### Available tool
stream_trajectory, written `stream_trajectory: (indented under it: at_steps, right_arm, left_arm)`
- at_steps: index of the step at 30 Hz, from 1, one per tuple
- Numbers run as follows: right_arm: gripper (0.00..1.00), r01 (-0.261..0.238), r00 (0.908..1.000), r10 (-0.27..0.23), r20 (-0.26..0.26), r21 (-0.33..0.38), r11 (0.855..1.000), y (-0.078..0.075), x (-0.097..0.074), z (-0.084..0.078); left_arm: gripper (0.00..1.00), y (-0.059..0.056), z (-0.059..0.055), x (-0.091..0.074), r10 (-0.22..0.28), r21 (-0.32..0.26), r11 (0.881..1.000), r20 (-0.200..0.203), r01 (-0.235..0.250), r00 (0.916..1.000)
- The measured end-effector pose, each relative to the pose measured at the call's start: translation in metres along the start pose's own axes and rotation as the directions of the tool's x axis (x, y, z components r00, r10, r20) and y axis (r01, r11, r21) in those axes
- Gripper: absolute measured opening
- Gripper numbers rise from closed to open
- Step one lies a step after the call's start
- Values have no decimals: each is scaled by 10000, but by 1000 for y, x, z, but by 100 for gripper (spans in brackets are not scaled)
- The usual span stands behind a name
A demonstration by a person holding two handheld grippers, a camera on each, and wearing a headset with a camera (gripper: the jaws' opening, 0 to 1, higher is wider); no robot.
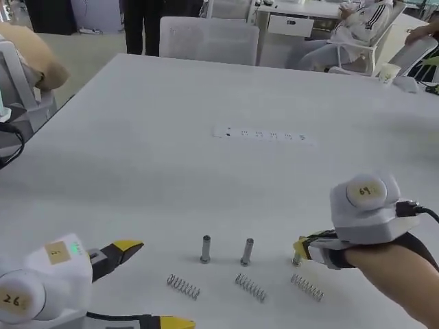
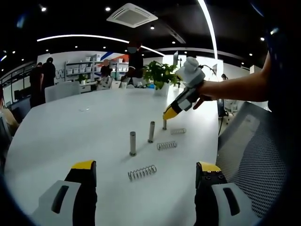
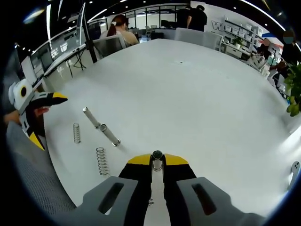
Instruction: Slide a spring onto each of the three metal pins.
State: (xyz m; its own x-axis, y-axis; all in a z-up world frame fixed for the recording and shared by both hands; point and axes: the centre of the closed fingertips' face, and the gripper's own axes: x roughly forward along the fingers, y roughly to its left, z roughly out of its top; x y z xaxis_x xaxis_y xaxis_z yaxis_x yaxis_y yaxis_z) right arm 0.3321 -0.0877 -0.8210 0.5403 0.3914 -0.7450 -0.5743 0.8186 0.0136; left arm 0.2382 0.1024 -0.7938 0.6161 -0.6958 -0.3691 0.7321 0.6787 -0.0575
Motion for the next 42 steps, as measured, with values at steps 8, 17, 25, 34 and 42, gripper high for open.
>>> stream_trajectory:
  at_steps: [8,17,25,34,42]
  right_arm:
    - [8,14,10000,-13,69,-106,9999,-1,-4,2]
    - [9,-42,10000,42,-26,-27,10000,-2,-27,-14]
    - [10,-1169,9898,1081,-926,-958,9885,23,-24,-33]
    - [11,-1631,9656,1104,-2355,-2175,9623,27,-6,-46]
    - [11,-1859,9489,1090,-2961,-2455,9514,28,5,-50]
  left_arm:
    - [84,-1,0,0,-16,10,10000,5,16,10000]
    - [84,-1,2,-1,-7,32,10000,45,7,10000]
    - [84,-3,0,2,-86,43,10000,-22,86,10000]
    - [84,-1,1,0,7,15,10000,25,-7,10000]
    - [84,0,0,0,47,-39,10000,4,-47,10000]
